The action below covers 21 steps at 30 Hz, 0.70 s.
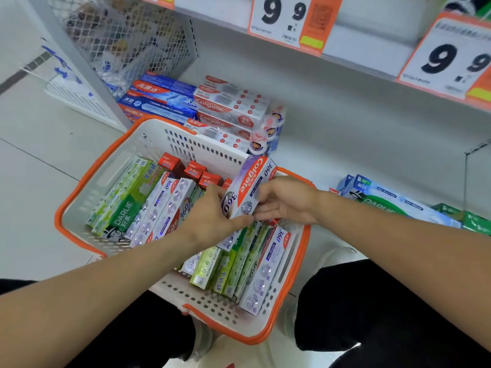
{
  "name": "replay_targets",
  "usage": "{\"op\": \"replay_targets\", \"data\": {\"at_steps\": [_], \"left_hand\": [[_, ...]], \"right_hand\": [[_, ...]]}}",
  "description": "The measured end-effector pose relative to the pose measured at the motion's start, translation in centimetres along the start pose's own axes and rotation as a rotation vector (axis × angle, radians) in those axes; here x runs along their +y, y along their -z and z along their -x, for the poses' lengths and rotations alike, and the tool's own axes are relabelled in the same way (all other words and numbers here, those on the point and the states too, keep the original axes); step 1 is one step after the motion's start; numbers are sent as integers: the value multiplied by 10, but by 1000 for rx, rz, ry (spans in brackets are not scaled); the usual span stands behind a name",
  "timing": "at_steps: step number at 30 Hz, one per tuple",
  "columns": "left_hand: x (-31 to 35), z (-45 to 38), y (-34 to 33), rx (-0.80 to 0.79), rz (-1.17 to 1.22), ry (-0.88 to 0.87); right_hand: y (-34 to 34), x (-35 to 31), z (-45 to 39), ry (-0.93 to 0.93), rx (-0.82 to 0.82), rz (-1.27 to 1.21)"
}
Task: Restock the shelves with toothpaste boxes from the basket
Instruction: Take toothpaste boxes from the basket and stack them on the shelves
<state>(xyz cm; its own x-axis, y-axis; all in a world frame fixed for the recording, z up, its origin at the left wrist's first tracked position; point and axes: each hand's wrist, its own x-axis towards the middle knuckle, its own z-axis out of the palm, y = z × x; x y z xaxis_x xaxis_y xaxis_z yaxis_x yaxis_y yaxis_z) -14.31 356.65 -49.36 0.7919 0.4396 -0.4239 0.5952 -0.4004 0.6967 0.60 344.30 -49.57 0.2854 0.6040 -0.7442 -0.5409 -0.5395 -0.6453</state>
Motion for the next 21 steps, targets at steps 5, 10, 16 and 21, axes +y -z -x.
{"op": "replay_targets", "data": {"at_steps": [5, 10, 16, 21], "left_hand": [[8, -3, 10, -84, 193, 61], [0, 0, 21, -72, 241, 50], [-15, 0, 27, -136, 591, 226], [-36, 0, 29, -142, 725, 322]], "right_hand": [[-3, -9, 3, 91, -86, 3], [-8, -17, -1, 112, -145, 105], [-18, -13, -16, 61, -112, 270], [-16, -7, -21, -150, -407, 442]]}}
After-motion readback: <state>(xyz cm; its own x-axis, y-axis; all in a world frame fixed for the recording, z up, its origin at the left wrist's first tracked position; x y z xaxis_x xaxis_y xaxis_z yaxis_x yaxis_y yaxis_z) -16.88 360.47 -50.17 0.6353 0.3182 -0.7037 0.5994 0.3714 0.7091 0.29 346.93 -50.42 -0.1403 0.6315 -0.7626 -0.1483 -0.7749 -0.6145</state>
